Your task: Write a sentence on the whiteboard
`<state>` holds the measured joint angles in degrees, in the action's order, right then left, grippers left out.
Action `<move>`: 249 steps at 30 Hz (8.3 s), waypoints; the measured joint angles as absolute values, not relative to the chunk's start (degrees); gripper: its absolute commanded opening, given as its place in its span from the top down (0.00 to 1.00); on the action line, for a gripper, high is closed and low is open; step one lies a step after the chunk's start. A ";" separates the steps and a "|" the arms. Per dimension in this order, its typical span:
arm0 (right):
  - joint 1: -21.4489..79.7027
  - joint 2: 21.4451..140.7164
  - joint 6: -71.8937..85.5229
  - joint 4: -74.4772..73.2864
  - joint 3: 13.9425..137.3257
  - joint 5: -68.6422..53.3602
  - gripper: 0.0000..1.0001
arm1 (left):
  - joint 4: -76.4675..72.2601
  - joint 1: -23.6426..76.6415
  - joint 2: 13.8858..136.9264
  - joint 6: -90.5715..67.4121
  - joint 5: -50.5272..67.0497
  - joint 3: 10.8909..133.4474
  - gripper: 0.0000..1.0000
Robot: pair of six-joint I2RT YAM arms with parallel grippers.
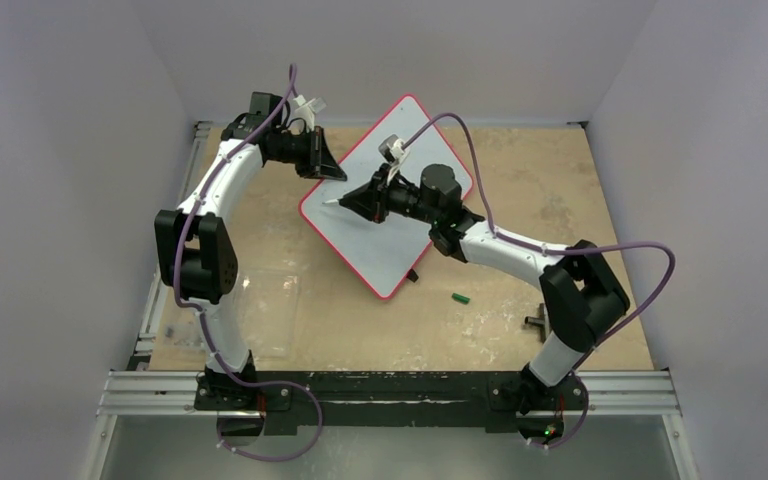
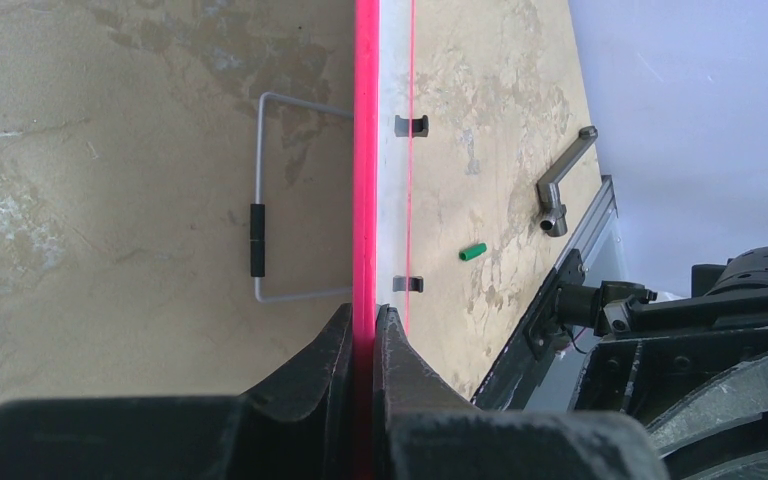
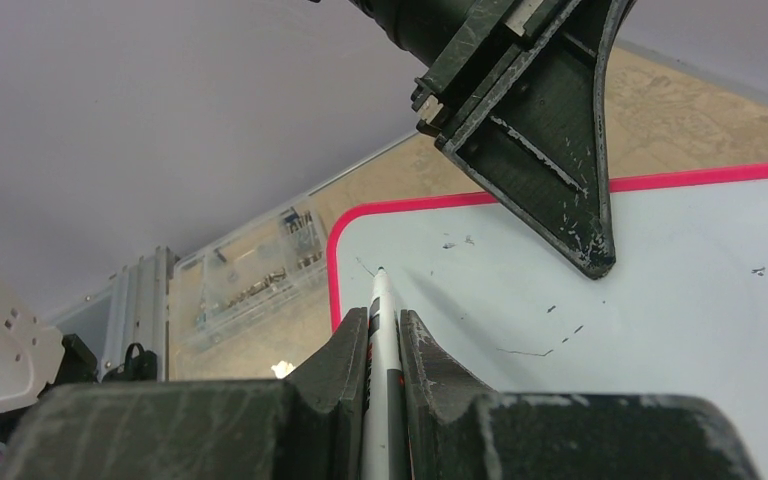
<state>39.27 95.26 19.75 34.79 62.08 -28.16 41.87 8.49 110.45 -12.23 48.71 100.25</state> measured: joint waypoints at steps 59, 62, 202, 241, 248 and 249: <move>42.00 98.94 16.45 30.70 64.27 -23.00 1.00 | 41.74 8.64 110.45 -11.20 47.48 100.25 1.00; 41.98 98.94 16.47 29.91 64.66 -22.81 1.00 | 41.71 8.64 110.43 -11.09 47.48 100.25 1.00; 37.87 94.65 22.92 26.65 64.38 -23.51 1.00 | 41.69 10.41 107.63 -11.05 47.11 99.48 1.00; 37.82 94.72 20.53 20.03 68.66 -16.69 1.00 | 41.74 10.52 107.55 -10.90 46.65 99.48 1.00; 38.13 94.74 20.53 19.46 70.76 -17.52 1.00 | 41.74 10.52 107.55 -10.90 46.65 99.48 1.00; 38.22 94.74 20.53 19.40 71.00 -17.54 1.00 | 41.74 10.52 107.55 -10.90 46.65 99.48 1.00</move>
